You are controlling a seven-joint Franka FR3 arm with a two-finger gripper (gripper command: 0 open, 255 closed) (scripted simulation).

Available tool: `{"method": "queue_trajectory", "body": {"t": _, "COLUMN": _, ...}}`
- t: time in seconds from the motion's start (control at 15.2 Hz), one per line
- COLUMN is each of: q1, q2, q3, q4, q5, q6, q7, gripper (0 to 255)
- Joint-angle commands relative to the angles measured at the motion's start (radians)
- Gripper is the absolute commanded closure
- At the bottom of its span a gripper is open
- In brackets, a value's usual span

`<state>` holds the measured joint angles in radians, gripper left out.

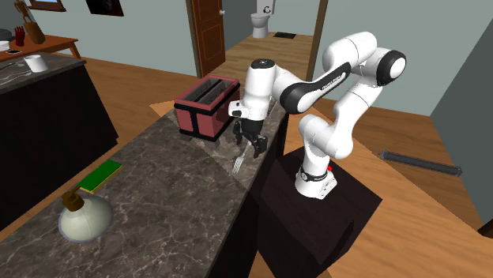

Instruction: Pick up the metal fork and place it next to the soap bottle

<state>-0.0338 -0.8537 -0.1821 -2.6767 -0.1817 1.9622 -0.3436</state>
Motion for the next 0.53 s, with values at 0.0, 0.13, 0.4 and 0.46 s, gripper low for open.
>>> {"method": "queue_trajectory", "body": {"t": 0.0, "q1": -0.016, "q2": 0.015, "q3": -0.048, "q4": -0.038, "q5": -0.043, "q6": 0.068, "q7": -0.063, "gripper": 0}}
{"method": "queue_trajectory", "body": {"t": 0.13, "q1": -0.018, "q2": 0.023, "q3": -0.055, "q4": -0.050, "q5": -0.048, "q6": 0.089, "q7": -0.068, "gripper": 0}}
{"method": "queue_trajectory", "body": {"t": 0.4, "q1": -0.021, "q2": 0.050, "q3": -0.067, "q4": -0.089, "q5": -0.059, "q6": 0.155, "q7": -0.066, "gripper": 0}}
{"method": "queue_trajectory", "body": {"t": 0.46, "q1": -0.022, "q2": 0.058, "q3": -0.070, "q4": -0.098, "q5": -0.062, "q6": 0.171, "q7": -0.065, "gripper": 0}}
